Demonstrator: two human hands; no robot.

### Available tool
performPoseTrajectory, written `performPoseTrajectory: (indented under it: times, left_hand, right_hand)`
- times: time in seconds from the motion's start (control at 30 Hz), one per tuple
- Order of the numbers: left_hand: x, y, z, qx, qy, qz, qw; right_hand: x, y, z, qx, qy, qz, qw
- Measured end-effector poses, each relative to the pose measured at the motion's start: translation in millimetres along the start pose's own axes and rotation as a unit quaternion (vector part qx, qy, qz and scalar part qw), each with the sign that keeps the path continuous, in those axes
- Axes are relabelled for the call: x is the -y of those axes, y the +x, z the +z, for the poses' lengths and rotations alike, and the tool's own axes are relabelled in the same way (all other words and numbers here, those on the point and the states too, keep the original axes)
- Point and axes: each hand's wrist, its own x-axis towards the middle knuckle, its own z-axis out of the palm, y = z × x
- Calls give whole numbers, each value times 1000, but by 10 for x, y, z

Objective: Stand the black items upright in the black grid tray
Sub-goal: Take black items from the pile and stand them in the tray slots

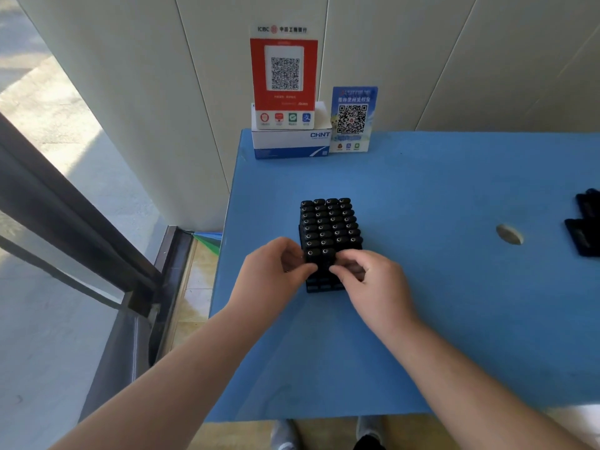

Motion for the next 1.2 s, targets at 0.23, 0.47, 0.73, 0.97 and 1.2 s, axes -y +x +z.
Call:
performPoseTrajectory:
  times: [0.23,0.47,0.73,0.97,1.2]
  left_hand:
    - [-99,-85,-39,-21,35,61,997]
    - [-594,-165,36,-13,149,238,960]
    - [-1068,-302,804,83,269,339,898]
    - [-1522,-583,1558,156,286,384,864]
    - [-2159,-956,2321,180,284,416,845]
  right_hand:
    - [28,-128,-231,-56,1,42,998]
    - [-38,-268,-870,-113,-70,41,990]
    - [-323,-835,-1833,-125,-226,121,959]
    - [-624,-1420,-2487,-152,-308,185,920]
    - [-971,-1876,-3297,-152,-340,235,898]
